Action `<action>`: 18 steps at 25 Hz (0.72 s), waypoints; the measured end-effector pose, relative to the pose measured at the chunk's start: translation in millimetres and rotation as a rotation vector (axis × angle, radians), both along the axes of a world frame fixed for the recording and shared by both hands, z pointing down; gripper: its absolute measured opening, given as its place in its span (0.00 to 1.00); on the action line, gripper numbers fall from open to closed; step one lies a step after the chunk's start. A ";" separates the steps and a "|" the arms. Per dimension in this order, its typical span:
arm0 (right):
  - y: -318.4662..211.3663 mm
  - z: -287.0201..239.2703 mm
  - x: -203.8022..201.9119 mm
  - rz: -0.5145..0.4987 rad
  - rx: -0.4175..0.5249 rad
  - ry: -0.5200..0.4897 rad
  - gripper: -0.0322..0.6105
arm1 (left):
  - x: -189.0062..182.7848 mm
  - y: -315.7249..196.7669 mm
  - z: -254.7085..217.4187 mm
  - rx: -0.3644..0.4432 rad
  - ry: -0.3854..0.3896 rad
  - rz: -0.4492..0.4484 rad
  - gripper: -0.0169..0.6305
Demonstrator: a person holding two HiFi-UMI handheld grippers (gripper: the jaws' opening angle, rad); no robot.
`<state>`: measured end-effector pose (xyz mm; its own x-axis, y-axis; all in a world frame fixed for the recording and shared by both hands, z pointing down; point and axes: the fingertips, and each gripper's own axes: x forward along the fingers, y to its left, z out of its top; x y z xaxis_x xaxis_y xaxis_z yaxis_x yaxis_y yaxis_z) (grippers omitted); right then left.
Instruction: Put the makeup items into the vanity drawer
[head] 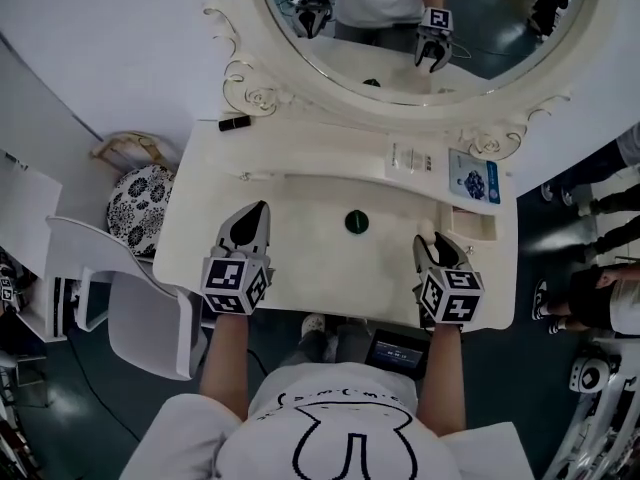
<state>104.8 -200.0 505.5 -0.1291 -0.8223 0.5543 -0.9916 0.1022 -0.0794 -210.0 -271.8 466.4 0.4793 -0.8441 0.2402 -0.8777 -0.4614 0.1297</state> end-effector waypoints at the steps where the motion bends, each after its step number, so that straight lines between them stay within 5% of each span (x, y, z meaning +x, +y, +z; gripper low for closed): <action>1: -0.4 -2.9 2.4 0.002 0.009 0.000 0.28 | 2.9 -0.2 -1.5 0.004 0.001 0.002 0.05; 18: -12.1 -17.5 77.9 -0.033 0.050 -0.001 0.29 | 67.8 3.4 -12.8 0.019 -0.009 -0.048 0.05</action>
<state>182.7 -212.1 488.0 -0.1567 -0.8441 0.5127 -0.9876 0.1382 -0.0743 -142.2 -268.4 453.7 0.4358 -0.8708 0.2275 -0.9000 -0.4208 0.1134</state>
